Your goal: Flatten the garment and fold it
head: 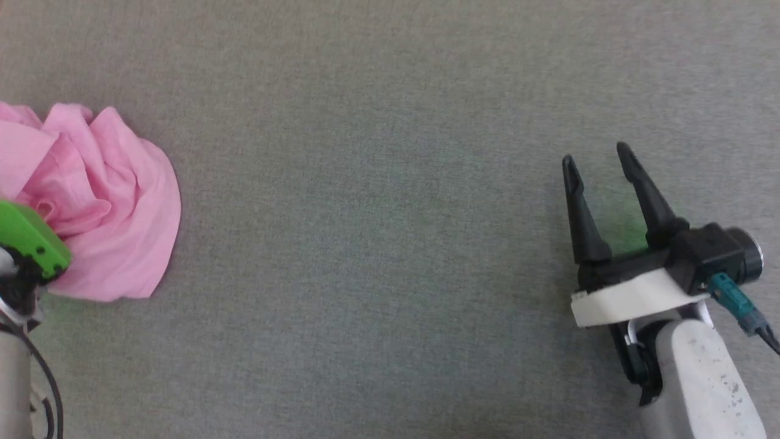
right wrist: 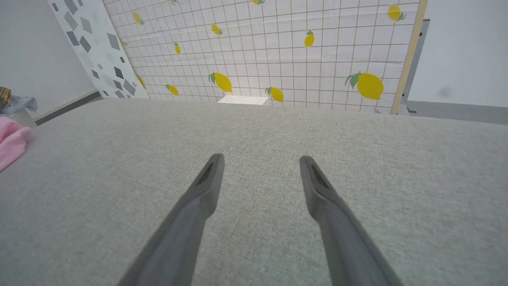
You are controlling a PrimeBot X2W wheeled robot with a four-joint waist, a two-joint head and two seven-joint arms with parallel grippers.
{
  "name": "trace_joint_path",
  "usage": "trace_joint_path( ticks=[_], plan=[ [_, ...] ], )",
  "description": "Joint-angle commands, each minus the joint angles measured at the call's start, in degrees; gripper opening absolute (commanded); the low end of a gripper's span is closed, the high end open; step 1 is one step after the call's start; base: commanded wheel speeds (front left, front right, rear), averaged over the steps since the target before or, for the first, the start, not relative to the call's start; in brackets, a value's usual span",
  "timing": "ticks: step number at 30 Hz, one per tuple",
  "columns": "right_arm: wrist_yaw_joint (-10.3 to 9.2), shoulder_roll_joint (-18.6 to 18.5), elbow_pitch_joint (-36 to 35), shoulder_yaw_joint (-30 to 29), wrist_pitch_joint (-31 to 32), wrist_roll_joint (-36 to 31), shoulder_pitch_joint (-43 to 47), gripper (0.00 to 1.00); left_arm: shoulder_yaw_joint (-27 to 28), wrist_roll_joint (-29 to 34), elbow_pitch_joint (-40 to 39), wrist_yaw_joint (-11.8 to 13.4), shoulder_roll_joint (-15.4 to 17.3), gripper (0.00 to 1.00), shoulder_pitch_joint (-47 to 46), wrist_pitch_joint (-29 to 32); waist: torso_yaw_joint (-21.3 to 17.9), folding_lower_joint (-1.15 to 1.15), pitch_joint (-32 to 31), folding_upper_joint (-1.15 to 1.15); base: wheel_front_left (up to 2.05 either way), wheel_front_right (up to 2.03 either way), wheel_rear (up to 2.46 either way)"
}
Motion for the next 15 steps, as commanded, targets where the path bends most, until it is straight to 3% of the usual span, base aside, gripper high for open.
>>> trace_joint_path(
  ticks=[1, 9, 15],
  plan=[
    [-0.09, 0.13, 0.62, -0.27, -0.57, 0.49, 1.20, 1.00, -1.05, 1.19, -0.22, -0.56, -0.57, 0.00, 2.65, -1.32, -0.58, 0.00, -8.38, -0.01, 0.00, 0.00, 0.00],
    [-0.09, 0.18, 2.86, -2.63, -1.51, 3.78, 7.51, 1.00, -1.66, 9.36, -9.62, -1.38, 4.34, 0.00, 2.17, -18.39, -3.64, 0.00, -21.05, -0.01, 0.00, 0.00, 0.00],
    [-0.09, 0.18, 2.66, -5.01, -1.49, 4.57, 12.28, 1.00, -5.54, 12.91, -18.14, -2.28, 1.59, 0.00, -1.67, -26.28, -7.02, 0.00, -26.05, -0.01, 0.00, 0.00, 0.00]
  ],
)
